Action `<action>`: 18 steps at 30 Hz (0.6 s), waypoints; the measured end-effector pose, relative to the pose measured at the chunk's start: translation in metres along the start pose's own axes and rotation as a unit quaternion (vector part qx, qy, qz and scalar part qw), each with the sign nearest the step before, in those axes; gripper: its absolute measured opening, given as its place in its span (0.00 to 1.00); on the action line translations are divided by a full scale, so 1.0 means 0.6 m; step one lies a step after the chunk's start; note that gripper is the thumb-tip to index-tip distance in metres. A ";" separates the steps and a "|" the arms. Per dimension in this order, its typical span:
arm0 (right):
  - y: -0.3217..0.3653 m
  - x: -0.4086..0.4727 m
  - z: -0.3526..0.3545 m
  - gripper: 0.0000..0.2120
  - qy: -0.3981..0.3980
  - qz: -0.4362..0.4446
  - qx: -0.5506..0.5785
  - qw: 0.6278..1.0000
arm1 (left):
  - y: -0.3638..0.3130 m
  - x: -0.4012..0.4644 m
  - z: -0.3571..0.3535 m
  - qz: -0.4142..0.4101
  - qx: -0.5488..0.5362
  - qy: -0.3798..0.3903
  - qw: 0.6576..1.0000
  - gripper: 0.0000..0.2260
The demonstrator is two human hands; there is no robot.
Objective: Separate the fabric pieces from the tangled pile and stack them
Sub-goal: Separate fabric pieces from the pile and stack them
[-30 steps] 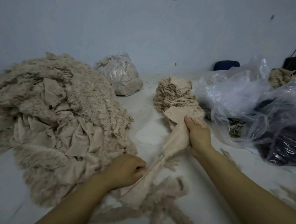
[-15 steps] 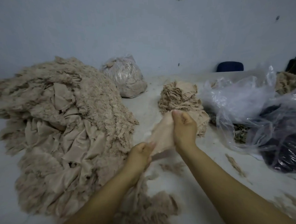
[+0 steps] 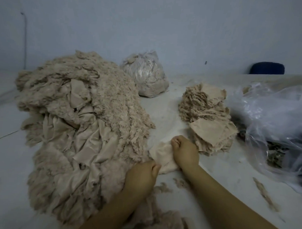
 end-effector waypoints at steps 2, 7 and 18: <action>0.015 0.001 0.009 0.16 0.023 0.027 -0.084 0.996 | -0.003 0.012 -0.010 0.009 -0.013 0.047 0.999 0.17; 0.048 -0.078 -0.032 0.22 0.166 0.194 -0.075 0.964 | -0.002 0.043 -0.015 0.028 -0.064 0.099 0.993 0.12; 0.001 -0.075 -0.094 0.29 0.237 0.190 -0.240 0.922 | -0.006 -0.005 -0.010 0.001 -0.027 0.090 0.996 0.18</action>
Point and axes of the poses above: each hand's wrist, its own x-axis towards the middle knuckle, its own z-axis out of the back of the hand, y = z × x, the point moved 8 cm from there along x, towards the middle knuckle
